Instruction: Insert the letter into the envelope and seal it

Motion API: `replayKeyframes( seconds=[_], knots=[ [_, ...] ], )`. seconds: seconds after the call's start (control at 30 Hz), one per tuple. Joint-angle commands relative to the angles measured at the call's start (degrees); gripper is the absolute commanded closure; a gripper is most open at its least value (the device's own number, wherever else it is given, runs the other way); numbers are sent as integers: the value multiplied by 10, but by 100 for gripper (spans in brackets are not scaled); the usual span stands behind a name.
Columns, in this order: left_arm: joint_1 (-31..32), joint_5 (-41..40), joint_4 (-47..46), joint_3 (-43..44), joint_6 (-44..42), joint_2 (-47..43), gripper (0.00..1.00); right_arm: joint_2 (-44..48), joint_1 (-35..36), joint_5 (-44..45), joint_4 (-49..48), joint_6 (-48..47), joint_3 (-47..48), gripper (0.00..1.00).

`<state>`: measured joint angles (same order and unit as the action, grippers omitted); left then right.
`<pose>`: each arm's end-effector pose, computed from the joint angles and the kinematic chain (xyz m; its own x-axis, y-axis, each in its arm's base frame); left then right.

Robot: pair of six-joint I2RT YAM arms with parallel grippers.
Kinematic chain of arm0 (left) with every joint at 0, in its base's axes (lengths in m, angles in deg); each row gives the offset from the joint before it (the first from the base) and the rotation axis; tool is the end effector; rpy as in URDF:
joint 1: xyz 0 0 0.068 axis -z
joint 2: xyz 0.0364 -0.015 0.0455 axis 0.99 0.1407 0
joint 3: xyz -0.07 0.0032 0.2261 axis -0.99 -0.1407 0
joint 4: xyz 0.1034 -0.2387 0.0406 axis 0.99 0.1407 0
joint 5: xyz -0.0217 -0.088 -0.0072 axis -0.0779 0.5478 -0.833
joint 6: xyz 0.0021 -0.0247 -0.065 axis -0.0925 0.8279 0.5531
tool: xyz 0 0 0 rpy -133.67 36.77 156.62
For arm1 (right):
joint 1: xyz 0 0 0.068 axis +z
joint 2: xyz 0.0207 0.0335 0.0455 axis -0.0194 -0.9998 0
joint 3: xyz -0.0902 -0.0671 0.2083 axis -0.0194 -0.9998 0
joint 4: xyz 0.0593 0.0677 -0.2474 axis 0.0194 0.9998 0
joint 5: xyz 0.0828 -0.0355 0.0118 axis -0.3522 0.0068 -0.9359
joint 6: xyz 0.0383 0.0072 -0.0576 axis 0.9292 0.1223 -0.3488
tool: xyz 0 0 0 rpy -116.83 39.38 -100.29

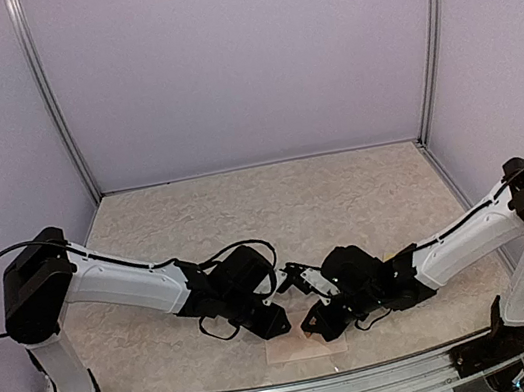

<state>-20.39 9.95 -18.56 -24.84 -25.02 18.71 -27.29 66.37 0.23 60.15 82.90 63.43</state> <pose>0.1607 -0.3196 0.0779 -0.6697 0.5960 -0.4431 0.7393 0.5913 -0.3220 0.1277 0.2955 0.0824 -0.7531 -0.3629 -0.5488 -0.6353 0.6181 0.4630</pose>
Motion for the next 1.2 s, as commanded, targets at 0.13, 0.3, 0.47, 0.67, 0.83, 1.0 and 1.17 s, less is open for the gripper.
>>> replayKeyframes(
  seconds=[0.13, 0.3, 0.47, 0.67, 0.83, 1.0, 1.17],
  knots=[
    [-3, -17, 24, 8, -11, 14, 82, -29, 14, -20, 4, -7, 12, 100],
    [-3, -17, 24, 9, -11, 15, 82, -37, 16, -37, -3, -7, 13, 100],
    [-3, -16, 24, 10, -11, 15, 82, -47, 17, -50, -7, -5, 14, 100],
    [-3, -16, 25, 10, -11, 16, 82, -49, 17, -67, -28, 7, 6, 100],
    [-3, -16, 25, 10, -11, 16, 82, -44, 17, -75, -42, 16, -4, 100],
    [-5, -16, 24, 10, -10, 14, 82, -44, 17, -85, -57, 25, -13, 100],
    [-6, -17, 24, 10, -10, 15, 82, -25, 17, -85, -66, 29, -21, 100]
  ],
)
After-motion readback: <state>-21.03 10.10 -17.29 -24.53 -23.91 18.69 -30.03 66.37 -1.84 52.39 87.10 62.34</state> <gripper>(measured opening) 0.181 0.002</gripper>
